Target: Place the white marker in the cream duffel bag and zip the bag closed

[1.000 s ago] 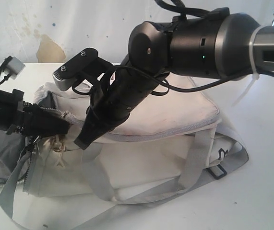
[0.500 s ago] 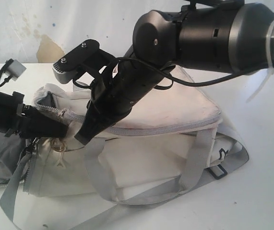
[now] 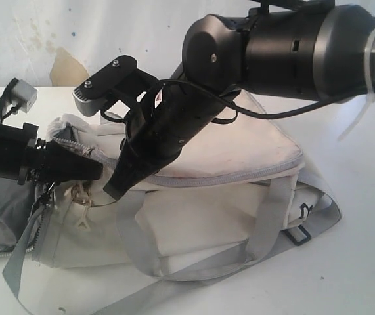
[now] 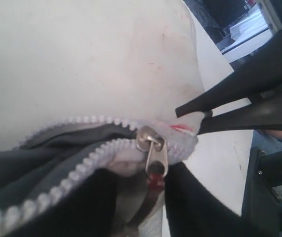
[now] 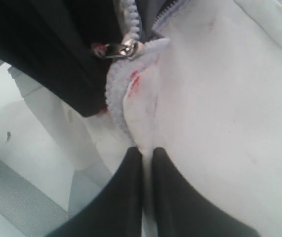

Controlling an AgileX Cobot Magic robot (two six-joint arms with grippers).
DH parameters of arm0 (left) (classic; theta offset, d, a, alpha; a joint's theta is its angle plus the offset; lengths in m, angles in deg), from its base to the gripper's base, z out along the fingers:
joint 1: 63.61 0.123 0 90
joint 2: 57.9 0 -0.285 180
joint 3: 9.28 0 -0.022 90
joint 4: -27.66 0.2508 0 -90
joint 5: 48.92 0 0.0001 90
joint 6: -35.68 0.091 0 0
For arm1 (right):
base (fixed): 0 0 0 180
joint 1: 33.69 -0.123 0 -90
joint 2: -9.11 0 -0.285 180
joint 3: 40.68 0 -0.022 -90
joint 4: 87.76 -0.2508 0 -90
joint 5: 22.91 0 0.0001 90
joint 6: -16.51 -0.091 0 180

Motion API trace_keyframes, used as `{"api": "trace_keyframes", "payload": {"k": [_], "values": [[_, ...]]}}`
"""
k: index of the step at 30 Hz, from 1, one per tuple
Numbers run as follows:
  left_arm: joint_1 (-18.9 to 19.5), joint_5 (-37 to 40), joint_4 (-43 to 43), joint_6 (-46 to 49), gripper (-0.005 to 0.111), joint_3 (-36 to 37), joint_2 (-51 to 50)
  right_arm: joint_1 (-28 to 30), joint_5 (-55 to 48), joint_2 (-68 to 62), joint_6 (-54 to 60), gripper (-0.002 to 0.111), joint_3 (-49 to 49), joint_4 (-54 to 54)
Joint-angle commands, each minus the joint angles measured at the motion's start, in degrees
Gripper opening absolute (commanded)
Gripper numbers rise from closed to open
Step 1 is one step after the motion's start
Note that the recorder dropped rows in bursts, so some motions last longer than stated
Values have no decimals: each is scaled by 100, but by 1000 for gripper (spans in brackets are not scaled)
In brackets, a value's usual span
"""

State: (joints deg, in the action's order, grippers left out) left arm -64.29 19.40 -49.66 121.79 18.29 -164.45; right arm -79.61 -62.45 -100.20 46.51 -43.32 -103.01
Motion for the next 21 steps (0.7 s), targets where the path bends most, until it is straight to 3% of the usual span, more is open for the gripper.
{"api": "trace_keyframes", "payload": {"k": [1, 3, 8, 13, 21], "values": [[-8, 165, -133, 30, 20, -8, 13, 14, -23, 80, -10, 0, -4, -35], [-8, 165, -106, -177, 1, -8, 13, 14, -37, 80, -10, 0, -4, -1], [2, 165, 47, -755, 0, -52, 37, 14, -99, 80, -10, 0, -4, 223], [2, 165, 957, -2628, 0, -417, 244, 26, -215, 80, -10, 0, -4, 270], [2, 165, 2193, -4427, 0, -836, 875, 26, -331, 80, -28, 0, -4, 474]]}}
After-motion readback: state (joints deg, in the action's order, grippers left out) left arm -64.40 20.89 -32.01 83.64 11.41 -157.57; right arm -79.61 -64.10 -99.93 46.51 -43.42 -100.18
